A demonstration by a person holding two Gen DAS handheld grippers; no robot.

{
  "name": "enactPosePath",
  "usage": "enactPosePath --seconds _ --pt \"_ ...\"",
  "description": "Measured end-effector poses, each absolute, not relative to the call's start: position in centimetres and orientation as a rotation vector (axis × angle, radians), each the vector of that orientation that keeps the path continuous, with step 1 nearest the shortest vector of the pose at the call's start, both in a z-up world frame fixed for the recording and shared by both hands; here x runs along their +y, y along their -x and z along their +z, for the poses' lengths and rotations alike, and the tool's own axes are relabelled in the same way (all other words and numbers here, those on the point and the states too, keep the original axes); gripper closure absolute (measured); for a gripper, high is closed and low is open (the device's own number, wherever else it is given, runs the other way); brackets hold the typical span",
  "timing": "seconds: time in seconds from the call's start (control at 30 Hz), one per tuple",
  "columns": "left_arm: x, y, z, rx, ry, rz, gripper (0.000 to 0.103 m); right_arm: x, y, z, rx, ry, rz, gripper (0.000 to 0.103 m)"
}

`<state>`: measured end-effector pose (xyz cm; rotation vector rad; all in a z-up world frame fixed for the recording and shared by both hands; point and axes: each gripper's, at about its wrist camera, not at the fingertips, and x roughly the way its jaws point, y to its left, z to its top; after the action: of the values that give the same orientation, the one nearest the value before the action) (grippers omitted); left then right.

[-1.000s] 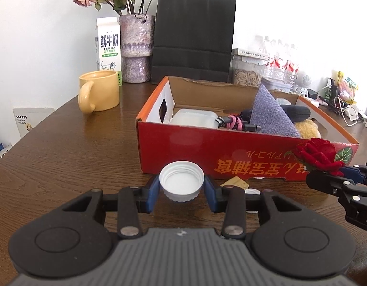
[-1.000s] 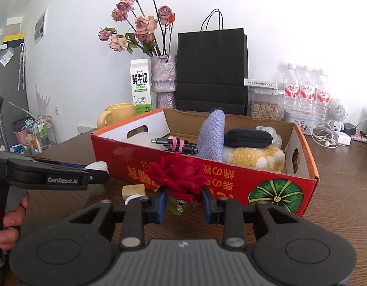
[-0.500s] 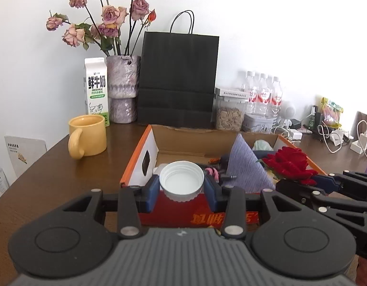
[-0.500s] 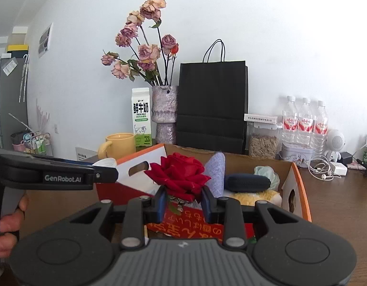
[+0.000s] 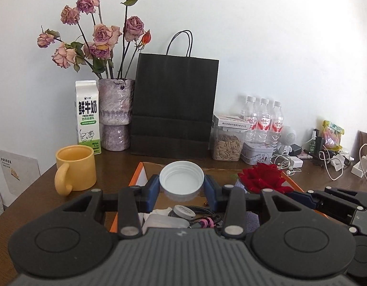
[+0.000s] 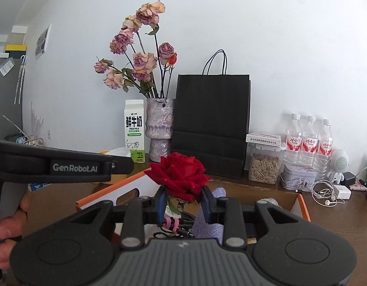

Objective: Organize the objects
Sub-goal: 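Carry the rose and large cap into the box and open both tools, then lift both open tools out of the box and move back to the table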

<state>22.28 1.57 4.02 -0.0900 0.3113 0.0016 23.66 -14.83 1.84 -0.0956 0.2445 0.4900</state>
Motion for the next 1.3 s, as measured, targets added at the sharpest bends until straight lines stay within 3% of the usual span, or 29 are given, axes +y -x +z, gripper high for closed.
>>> enactPosePath --seconds 0.73,0.87,0.9,0.93,1.0,1.07,1.17,1.3 --pt "1.8 -29.1 2.2 0.373 0.100 0.022 0.062 -13.9 -30.1 -1.0 0.315 0.100 0.469 0.074" --pt "1.8 -29.2 1.7 0.387 0.099 0.015 0.059 -13.9 -30.1 -1.3 0.326 0.109 0.462 0.072" --pt "1.9 -29.1 1.6 0.388 0.101 0.015 0.046 -13.9 -30.0 -1.3 0.325 0.108 0.455 0.065" --pt "2.0 -29.0 1.6 0.383 0.104 0.015 0.039 -14.0 -30.0 -1.4 0.328 0.108 0.448 0.057" --pt "2.1 -28.7 1.5 0.364 0.107 0.024 0.016 -14.3 -29.8 -1.4 0.325 0.101 0.428 0.019" --pt "2.1 -28.5 1.5 0.352 0.105 0.046 0.000 -14.6 -29.5 -1.3 0.301 0.091 0.414 0.010" --pt "2.1 -28.4 1.6 0.353 0.101 0.049 0.000 -14.8 -29.4 -1.2 0.294 0.080 0.409 0.002" --pt "2.0 -28.3 1.6 0.354 0.099 0.049 0.000 -14.8 -29.2 -1.1 0.289 0.075 0.414 0.002"
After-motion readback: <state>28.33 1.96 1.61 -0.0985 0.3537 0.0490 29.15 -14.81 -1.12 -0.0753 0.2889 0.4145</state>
